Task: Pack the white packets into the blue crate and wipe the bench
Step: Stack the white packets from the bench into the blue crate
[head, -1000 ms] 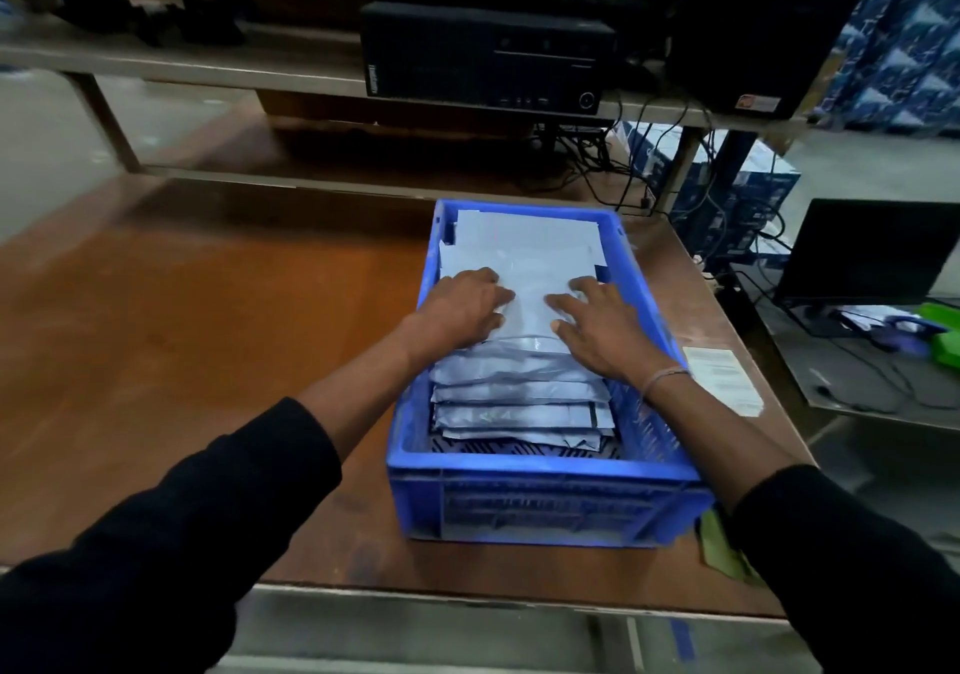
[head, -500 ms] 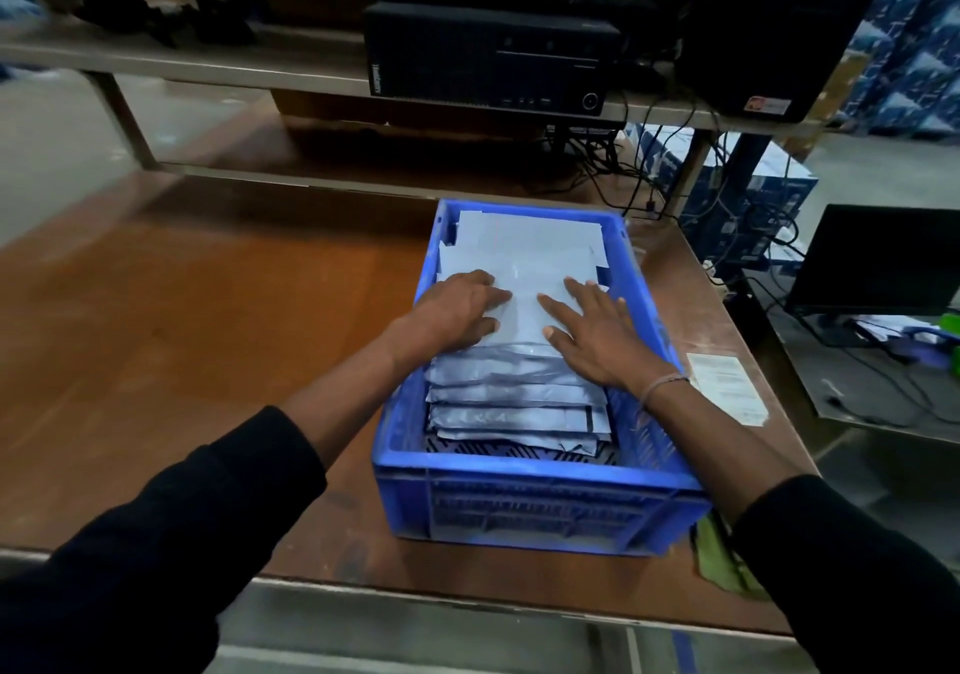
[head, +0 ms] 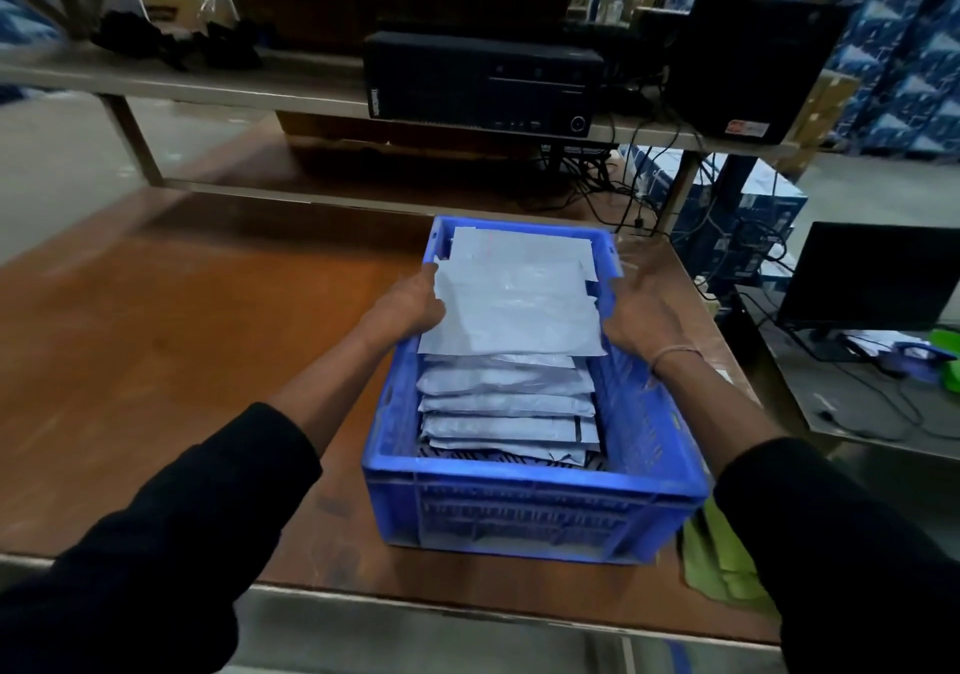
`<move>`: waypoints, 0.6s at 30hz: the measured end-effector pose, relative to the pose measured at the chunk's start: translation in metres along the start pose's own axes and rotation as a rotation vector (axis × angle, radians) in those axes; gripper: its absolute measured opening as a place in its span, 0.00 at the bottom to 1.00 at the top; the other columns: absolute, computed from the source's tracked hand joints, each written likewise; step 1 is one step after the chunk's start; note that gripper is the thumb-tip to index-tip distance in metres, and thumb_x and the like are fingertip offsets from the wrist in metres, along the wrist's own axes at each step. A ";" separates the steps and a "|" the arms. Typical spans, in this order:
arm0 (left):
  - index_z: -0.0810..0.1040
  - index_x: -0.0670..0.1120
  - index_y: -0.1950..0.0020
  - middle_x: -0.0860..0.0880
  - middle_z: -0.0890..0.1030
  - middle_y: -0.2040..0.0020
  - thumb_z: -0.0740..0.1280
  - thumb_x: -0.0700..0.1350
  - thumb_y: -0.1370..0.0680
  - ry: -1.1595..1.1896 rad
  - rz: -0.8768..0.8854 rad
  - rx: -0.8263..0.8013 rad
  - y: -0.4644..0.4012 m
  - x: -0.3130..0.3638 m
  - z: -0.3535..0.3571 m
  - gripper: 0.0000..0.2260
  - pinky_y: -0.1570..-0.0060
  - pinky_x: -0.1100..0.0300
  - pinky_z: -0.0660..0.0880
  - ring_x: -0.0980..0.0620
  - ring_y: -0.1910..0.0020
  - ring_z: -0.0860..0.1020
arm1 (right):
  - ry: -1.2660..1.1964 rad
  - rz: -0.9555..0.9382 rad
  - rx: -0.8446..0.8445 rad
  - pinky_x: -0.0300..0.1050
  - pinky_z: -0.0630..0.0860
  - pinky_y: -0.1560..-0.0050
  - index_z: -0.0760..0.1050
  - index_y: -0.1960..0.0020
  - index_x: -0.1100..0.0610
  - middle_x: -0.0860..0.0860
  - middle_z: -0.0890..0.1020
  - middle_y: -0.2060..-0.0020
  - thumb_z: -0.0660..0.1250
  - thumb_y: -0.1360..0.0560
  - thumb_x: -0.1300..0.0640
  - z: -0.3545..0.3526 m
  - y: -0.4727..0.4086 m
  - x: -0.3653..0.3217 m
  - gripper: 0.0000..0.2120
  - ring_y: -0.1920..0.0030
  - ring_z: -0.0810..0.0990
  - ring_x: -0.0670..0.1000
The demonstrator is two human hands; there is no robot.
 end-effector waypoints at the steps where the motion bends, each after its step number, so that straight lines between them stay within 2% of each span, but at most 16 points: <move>1: 0.65 0.49 0.23 0.40 0.74 0.29 0.61 0.43 0.20 0.001 0.009 -0.006 0.000 -0.001 -0.001 0.25 0.42 0.49 0.72 0.37 0.33 0.74 | -0.013 -0.001 -0.013 0.56 0.78 0.44 0.62 0.23 0.57 0.66 0.76 0.37 0.61 0.23 0.59 0.001 -0.001 0.003 0.28 0.42 0.78 0.67; 4: 0.72 0.48 0.29 0.41 0.77 0.32 0.63 0.41 0.22 0.029 0.036 0.005 0.001 -0.002 -0.005 0.20 0.43 0.50 0.74 0.38 0.37 0.76 | -0.057 0.007 -0.030 0.55 0.78 0.44 0.61 0.22 0.58 0.66 0.78 0.39 0.61 0.22 0.59 0.001 -0.002 0.011 0.29 0.43 0.79 0.66; 8: 0.77 0.47 0.38 0.41 0.81 0.40 0.60 0.41 0.26 0.135 0.057 0.023 0.000 -0.010 -0.003 0.17 0.44 0.47 0.78 0.38 0.43 0.79 | -0.119 -0.034 0.007 0.50 0.74 0.52 0.60 0.22 0.58 0.66 0.80 0.41 0.61 0.21 0.60 -0.003 0.005 0.010 0.28 0.45 0.79 0.66; 11: 0.78 0.53 0.37 0.45 0.83 0.43 0.56 0.44 0.30 0.195 0.076 0.065 -0.004 -0.022 0.002 0.23 0.45 0.46 0.79 0.39 0.45 0.81 | -0.152 -0.049 0.026 0.51 0.75 0.49 0.61 0.22 0.57 0.65 0.79 0.39 0.61 0.21 0.61 -0.008 0.010 0.010 0.28 0.43 0.79 0.66; 14: 0.78 0.53 0.39 0.45 0.84 0.44 0.56 0.43 0.29 0.254 0.078 0.094 0.006 -0.024 -0.003 0.22 0.44 0.47 0.79 0.41 0.44 0.81 | -0.172 -0.061 0.042 0.52 0.76 0.49 0.64 0.24 0.56 0.65 0.80 0.40 0.61 0.22 0.61 -0.014 0.019 0.007 0.26 0.43 0.79 0.66; 18: 0.78 0.52 0.32 0.44 0.83 0.39 0.57 0.43 0.27 0.299 0.109 0.124 0.032 -0.023 -0.018 0.24 0.39 0.44 0.78 0.42 0.40 0.81 | -0.173 -0.059 0.075 0.50 0.72 0.55 0.64 0.23 0.54 0.65 0.81 0.44 0.60 0.21 0.60 -0.027 0.038 0.000 0.27 0.46 0.80 0.66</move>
Point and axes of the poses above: each hand's wrist, its own y-axis away from the middle knuckle, its own z-axis out of the palm, x = y × z, the point moved 8 cm from there along -y, towards the middle knuckle
